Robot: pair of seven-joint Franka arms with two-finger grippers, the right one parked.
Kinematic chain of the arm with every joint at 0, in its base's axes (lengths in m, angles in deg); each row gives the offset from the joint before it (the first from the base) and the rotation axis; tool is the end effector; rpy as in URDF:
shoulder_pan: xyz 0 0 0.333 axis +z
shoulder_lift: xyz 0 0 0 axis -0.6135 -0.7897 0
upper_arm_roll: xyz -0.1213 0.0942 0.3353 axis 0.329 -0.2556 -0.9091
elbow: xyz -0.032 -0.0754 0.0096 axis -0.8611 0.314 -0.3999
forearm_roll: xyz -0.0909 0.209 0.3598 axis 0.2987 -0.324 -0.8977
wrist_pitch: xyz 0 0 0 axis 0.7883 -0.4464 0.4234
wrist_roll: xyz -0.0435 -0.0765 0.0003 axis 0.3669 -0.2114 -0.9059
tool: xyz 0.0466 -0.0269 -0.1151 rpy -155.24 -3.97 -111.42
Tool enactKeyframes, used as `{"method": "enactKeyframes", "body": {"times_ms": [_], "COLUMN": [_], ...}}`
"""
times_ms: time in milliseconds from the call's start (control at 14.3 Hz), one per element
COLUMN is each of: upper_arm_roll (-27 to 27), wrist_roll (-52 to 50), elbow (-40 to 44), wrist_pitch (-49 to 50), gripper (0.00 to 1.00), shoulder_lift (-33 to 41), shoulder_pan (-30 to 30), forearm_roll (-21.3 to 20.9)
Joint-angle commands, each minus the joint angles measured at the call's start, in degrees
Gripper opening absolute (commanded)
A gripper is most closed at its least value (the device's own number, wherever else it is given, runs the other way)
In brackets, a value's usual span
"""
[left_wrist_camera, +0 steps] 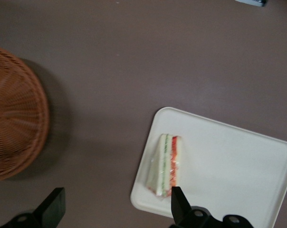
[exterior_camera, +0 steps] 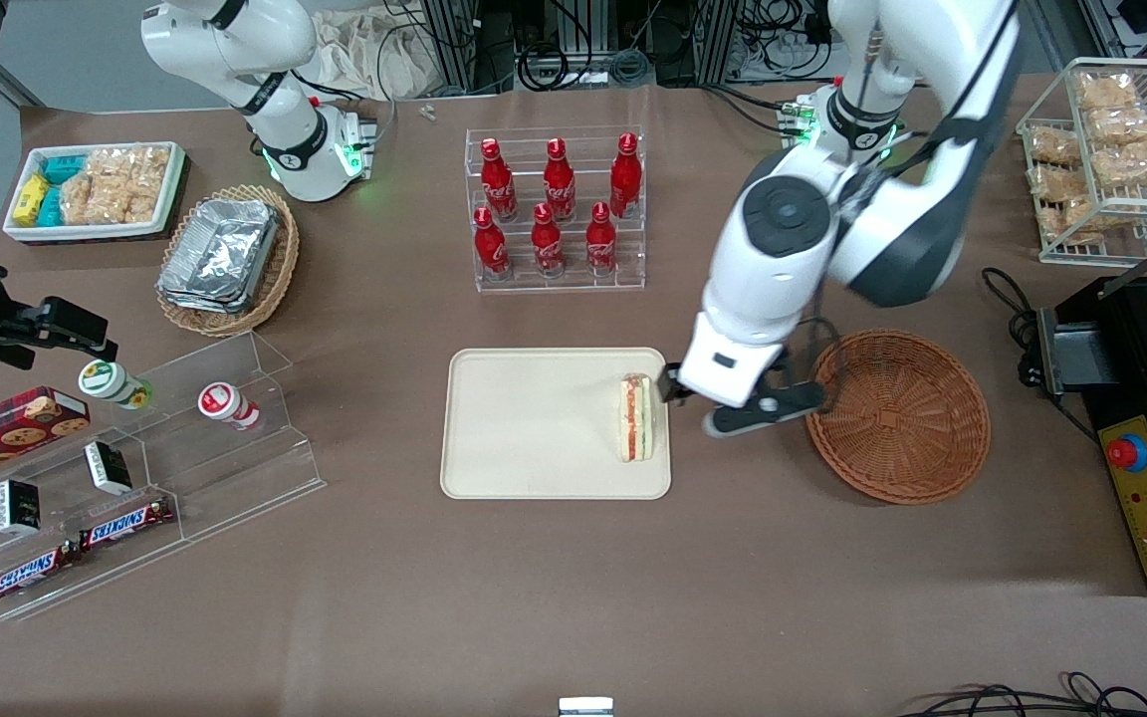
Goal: Place sandwich from basket to tray
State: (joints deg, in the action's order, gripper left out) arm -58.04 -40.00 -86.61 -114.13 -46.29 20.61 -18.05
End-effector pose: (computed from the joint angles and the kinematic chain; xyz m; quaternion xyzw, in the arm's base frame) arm 0.6378 -0.3570 0.5100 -0.9906 -0.1300 -0.0414 0.0020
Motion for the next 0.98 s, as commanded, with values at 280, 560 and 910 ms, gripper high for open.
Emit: {"method": "enactKeyframes", "body": {"times_ms": [280,560,910], "upper_arm_roll": [0.1,0.0,-10.6], "wrist_roll": [22.0,35.3,45.8], "elbow": [4.2,3.4,-4.5], "wrist_pitch": [14.4,21.1,23.1], "gripper": [1.00,1.00,1.00], "shoulder_lift": [4.4,9.4,20.5], "shoulder_pan": [12.6,20.5,18.1], "forearm_roll": [4.5,6.7,8.3]}}
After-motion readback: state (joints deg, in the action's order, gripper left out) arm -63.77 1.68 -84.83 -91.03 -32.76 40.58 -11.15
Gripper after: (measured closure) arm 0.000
